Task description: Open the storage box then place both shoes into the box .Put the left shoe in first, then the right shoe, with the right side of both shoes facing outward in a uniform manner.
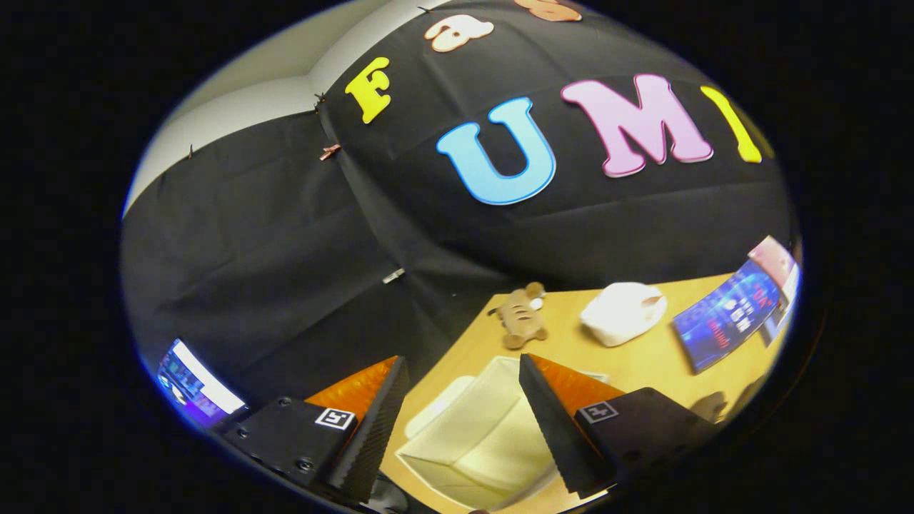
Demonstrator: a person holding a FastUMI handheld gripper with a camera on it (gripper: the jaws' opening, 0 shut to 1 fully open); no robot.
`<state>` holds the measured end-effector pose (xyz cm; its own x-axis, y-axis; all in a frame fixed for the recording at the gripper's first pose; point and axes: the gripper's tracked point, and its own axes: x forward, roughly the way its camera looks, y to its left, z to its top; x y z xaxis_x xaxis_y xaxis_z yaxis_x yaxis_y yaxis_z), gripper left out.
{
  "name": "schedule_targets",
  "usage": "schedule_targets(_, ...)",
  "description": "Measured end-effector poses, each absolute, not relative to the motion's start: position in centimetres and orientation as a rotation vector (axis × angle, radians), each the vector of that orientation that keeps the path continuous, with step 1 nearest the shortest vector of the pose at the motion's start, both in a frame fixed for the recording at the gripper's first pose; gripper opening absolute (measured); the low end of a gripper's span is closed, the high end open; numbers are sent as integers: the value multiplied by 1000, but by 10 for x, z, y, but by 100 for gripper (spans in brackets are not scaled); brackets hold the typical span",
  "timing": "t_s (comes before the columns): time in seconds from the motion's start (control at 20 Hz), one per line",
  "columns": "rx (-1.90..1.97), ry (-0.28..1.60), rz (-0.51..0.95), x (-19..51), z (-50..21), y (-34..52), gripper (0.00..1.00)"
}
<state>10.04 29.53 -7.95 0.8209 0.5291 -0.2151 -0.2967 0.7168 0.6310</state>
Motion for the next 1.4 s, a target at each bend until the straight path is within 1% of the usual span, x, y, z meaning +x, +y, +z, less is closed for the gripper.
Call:
schedule_targets(0.2,487,431,322,78,-123,219,97)
schedule_targets(0.35,437,492,219,53,-166,172,97)
schedule_targets(0.45,387,570,147,32,-209,144,97)
schedule_targets(0.6,376,703,77,4,-279,123,97)
schedule_targets(0.7,374,767,41,-8,-317,116,94)
schedule_targets(0.85,339,837,14,-21,-360,111,86)
schedule_targets(0.95,308,868,2,-18,-381,107,82)
schedule_targets(1.1,256,912,-9,-13,-412,103,80)
schedule_targets(1.2,237,934,-28,-7,-431,100,76)
schedule_targets(1.25,238,938,-43,-4,-437,99,69)
schedule_targets(1.3,240,943,-54,1,-442,98,66)
schedule_targets(1.4,247,939,-62,11,-449,98,50)
